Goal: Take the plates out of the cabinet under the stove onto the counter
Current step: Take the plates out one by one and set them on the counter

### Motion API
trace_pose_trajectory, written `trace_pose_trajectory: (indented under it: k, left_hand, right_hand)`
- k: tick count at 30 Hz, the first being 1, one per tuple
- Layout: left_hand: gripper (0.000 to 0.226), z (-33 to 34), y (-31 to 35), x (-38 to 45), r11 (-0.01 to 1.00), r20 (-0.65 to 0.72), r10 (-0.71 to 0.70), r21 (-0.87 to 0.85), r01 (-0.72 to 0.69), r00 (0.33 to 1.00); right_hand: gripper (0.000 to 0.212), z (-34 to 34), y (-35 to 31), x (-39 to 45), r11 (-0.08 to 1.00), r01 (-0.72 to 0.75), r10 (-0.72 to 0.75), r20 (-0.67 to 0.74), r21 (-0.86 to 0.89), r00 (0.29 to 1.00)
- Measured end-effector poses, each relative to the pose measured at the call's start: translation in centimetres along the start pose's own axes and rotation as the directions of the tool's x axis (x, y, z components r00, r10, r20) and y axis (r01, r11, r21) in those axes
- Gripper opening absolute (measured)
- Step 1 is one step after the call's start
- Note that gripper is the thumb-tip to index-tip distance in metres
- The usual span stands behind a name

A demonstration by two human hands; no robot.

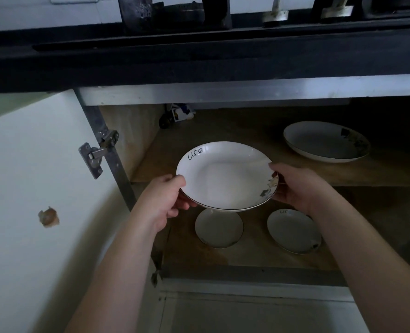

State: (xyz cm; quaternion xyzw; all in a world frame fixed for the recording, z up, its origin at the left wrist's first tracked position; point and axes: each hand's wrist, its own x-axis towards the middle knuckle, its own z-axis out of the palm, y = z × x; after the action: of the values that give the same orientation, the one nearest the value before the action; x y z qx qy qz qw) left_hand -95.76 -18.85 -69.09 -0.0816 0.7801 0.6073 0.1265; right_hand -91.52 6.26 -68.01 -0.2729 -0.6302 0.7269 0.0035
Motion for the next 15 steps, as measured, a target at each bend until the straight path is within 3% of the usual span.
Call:
trace_pose_trajectory:
  k: [5, 8, 11, 15]
  left_hand:
    - [0.012, 0.7, 0.1, -0.3, 0.995, 0.022, -0.092, -0.04, 0.093, 0.995]
    - [0.016, 0.1, 0.6, -0.9, 0.962, 0.042, -0.251, -0.103, 0.254, 0.967]
    - [0.025, -0.3, 1.8, -2.0, 0.938, 0.102, -0.317, -0.112, 0.327, 0.943]
    - [0.03, -1.1, 3.9, -4.7, 0.902, 0.149, -0.42, -0.039, 0.43, 0.895]
  right_hand:
    - [0.019, -0.7, 0.4, 1.2, 1.0, -0.017, 0.017, 0.023, -0.003, 1.0]
    - [0.023, -0.1, -0.1, 1.3, 0.996, -0.083, 0.083, -0.016, -0.006, 0.996]
    - [0.027, 0.2, -0.2, -0.4, 0.991, -0.125, 0.121, -0.08, -0.052, 0.989]
    - [0.02, -0.4, -2.4, -4.3, 0.98, -0.188, 0.186, -0.033, -0.07, 0.982]
